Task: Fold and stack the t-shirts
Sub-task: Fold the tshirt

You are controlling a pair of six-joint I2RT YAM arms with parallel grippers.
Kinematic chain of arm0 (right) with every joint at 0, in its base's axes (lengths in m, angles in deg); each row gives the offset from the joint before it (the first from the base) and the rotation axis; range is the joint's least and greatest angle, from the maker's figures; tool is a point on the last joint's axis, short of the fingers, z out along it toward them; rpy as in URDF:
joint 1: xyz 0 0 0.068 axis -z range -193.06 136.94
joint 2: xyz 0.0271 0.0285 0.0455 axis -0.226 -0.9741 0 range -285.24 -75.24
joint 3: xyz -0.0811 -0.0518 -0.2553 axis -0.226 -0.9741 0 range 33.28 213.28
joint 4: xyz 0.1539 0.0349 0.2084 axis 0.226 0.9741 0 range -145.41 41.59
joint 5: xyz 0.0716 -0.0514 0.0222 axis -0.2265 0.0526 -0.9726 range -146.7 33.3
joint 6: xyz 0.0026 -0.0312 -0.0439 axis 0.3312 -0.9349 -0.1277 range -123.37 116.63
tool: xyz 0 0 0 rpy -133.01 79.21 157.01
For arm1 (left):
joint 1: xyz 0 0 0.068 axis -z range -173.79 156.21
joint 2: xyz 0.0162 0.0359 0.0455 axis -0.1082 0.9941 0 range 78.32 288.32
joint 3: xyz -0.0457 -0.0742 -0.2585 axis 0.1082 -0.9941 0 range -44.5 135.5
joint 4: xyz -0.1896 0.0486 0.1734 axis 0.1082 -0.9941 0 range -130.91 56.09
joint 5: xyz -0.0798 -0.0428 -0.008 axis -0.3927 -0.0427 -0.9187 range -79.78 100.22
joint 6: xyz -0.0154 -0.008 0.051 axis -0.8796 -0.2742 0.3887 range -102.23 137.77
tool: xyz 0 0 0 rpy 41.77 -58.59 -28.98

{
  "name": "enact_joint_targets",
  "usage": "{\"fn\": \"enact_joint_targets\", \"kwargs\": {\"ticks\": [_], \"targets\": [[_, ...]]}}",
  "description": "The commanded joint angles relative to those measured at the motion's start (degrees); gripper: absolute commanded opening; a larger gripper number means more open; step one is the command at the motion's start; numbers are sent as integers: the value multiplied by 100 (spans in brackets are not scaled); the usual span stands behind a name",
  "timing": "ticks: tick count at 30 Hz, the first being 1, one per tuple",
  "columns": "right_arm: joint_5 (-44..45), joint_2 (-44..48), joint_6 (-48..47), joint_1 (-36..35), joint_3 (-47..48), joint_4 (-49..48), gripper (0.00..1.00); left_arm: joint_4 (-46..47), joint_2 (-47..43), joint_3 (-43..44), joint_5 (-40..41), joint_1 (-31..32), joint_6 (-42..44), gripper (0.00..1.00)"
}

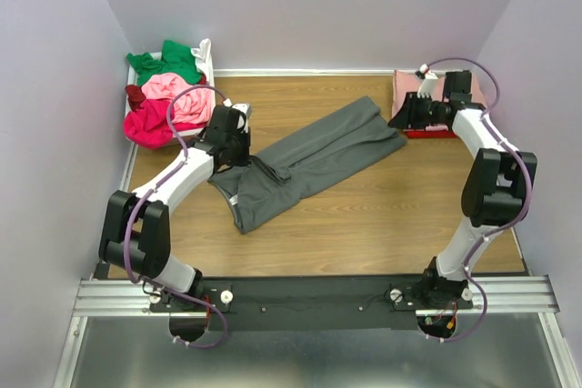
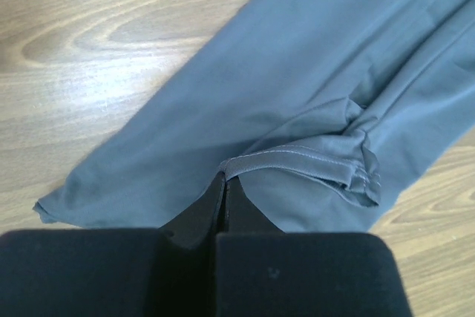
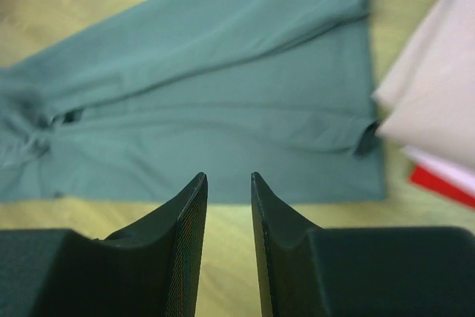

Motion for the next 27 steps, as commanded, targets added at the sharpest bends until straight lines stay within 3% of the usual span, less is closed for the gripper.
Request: {"fn": "enact_joint_targets", "kwargs": {"ticks": [1,5,8,9,15,18,20,22,27], "targets": [[-591,271,-313,-22,-478,20,37,52,235,247,267,-46,41,0],[-679,447,-463,-39,-751,29,37,52,472,326,355,-64,58,1],[-732,649,-708,-179,-962,46,38,-1,718,405,346,-82,41,24],[-767,702,-892,-258,-1084,72,38,-27,780,432,529,-82,15,42],[-995,1001,-1885,-1216,-1243,564,38,-291,334,669,1154,-82,-135,63],[-1040,1046,-2973,-1918,-1138,1187,43,-449,-579,564,1348,-90,-328,69],[-646,1002,-3670,-2612,-1016,1531,44,-432,-1484,117,911,-108,-740,70],[45,793,-3794,-3313,-884,1436,44,-170,-2482,-713,45,-108,-1144,70],[1086,71,-3277,-4345,55,996,45,-80,-4218,-2220,-919,-117,-2419,66]]}}
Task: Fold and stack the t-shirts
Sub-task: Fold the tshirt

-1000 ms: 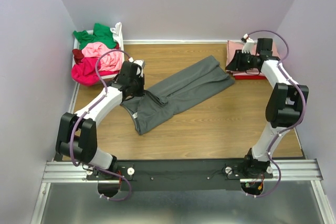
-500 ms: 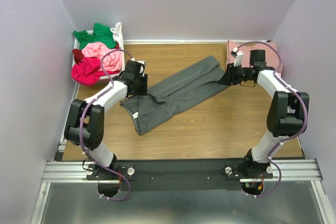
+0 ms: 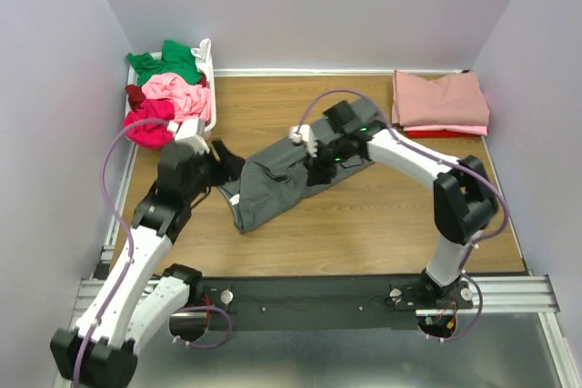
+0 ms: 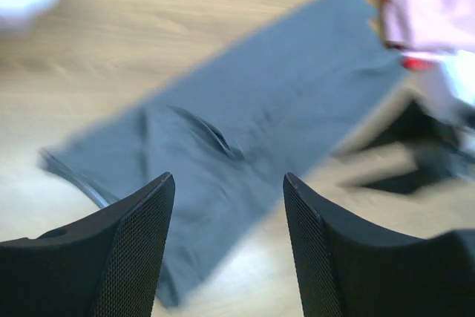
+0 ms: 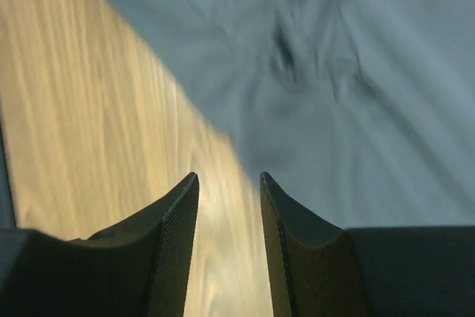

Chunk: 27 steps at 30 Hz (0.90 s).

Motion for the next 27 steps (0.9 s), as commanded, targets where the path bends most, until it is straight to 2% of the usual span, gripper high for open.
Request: {"fn": "enact_joint_targets", "kwargs": {"ticks": [1,3,4,5,7,10,18,21,23,25,26,27], "targets": [[985,-528,-41,-765,800,-89,43,-285,-1174,-1255,-1007,-29,-1145,64],[722,-783,65,-942,1002,-80,27,-426,-1634,-1442,-1051,-29,-1296,63],[477,-880,161,-1117,1099,-71,12,-549,-1975,-1538,-1034,-29,-1366,62],[422,-1029,197,-1214,1135,-71,2,-602,-2100,-1565,-1007,-38,-1392,62],[457,-1196,250,-1495,1161,-80,1,-708,-2294,-1583,-937,-29,-1367,60],[956,-1513,372,-1698,1328,-176,0,-813,-2260,-1504,-849,-29,-1235,60],[2055,-2172,777,-1681,1943,-580,0,-840,-2154,-1477,-919,-29,-1068,60],[2285,-2287,979,-1480,2128,-651,1,-936,-2233,-1434,-884,-29,-1024,60],[2250,-2217,1049,-1243,2155,-677,6,-989,-2251,-1416,-858,-29,-997,60],[2250,-2050,1111,-1015,2085,-765,24,-972,-2251,-1433,-867,-29,-988,60],[2381,-2006,1137,-944,2041,-818,50,-919,-2251,-1460,-875,-29,-988,60],[2565,-1945,1172,-882,2014,-888,65,-893,-2225,-1469,-901,-29,-988,60]]}}
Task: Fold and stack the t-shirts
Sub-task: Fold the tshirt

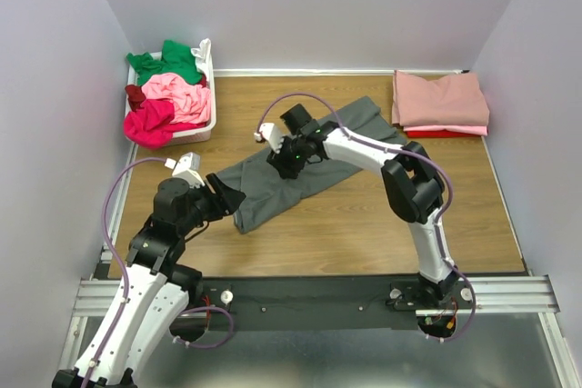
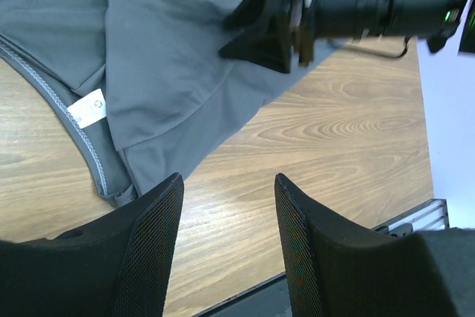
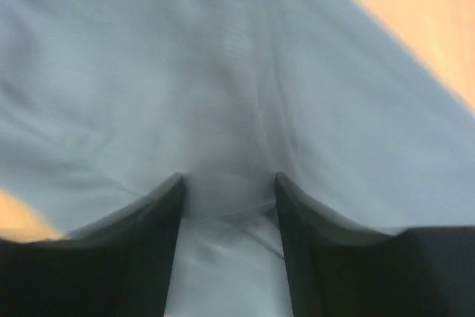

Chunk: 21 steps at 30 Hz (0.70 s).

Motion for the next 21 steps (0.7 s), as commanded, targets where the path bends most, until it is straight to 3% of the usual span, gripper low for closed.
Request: {"fn": "enact_joint_targets", "kwargs": {"ticks": [1,2,7,10,11,16,21], "targets": [[738,278,279,427,-1,-403,81,-32,24,81,-154,-25,105,60],[1088,305,314,498,-97,-500,100,4,51,81,-206,-25,105,60],[943,840,411,1131,-422,-685,100,91,60,-33,-373,-25,43,63],[312,1427,271,1499,-800,-668,100,512,112,-410,-803,-25,-203,64],[-300,1578,139,1596,-966,-659,100,583,165,-603,-996,-25,-308,64],[-1367,2719,-1316,1808,-2291,-352,100,646,516,-631,-964,-16,-326,64],[-2097,3275,-2471,2019,-3296,-88,100,646,1096,-684,-805,45,-466,64]]}}
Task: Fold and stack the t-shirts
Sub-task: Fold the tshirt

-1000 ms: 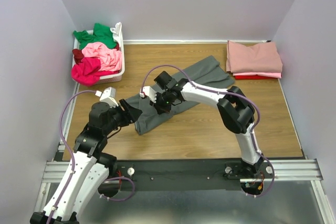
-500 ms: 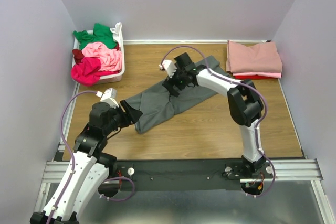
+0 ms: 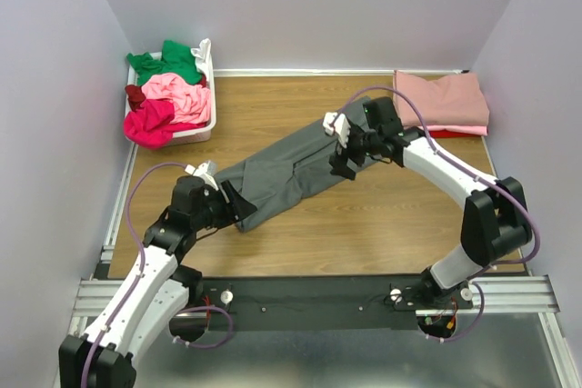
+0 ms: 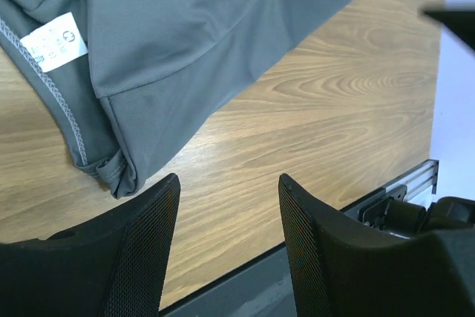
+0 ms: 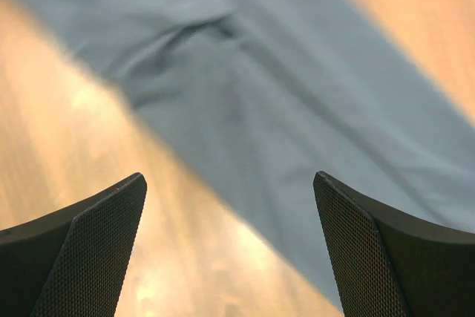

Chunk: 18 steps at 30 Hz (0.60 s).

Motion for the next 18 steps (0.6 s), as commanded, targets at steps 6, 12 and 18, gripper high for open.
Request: {"fn": "enact_joint_targets", "kwargs": {"ticks": [6,12,18], "targets": [[-1155,216,-1084,190,-916,407,100,-258,460,-35,599,285,-766,64],[-1182,155,-917,252,-864,372,99,-750,459,-35,1240,636,-1592,59],[-1261,207,-838,392,-899,371,99,-875,1408,150,1813,1330,-1945,59]]}}
